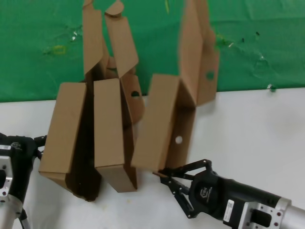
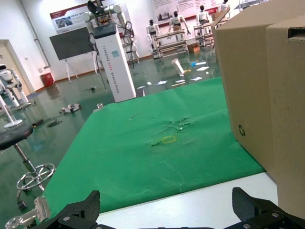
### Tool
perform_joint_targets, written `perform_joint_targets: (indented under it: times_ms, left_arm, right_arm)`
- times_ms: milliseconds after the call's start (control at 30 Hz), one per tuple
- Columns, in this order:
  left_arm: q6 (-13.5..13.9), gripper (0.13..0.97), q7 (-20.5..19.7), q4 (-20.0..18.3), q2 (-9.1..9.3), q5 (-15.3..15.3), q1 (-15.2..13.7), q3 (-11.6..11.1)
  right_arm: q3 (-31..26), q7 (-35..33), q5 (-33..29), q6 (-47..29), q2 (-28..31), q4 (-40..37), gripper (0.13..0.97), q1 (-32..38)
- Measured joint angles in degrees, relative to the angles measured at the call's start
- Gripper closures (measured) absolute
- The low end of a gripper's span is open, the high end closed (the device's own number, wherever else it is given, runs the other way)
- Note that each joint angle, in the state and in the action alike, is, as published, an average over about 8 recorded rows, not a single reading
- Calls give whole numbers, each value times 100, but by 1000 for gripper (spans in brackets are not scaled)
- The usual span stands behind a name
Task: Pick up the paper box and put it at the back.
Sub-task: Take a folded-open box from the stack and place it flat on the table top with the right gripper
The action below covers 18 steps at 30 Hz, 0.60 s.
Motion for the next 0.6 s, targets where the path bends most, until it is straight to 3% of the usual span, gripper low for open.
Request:
perform_joint_targets:
  times_ms: [267, 600]
  left_arm:
    - [40, 132, -65, 7, 21, 32, 9, -36]
    - [115, 132, -174, 8, 73, 86, 31, -123]
  right_arm:
    - [189, 338, -269, 168, 234, 257, 945, -147]
    - [1115, 2151, -1564, -142, 1026, 727, 945, 170]
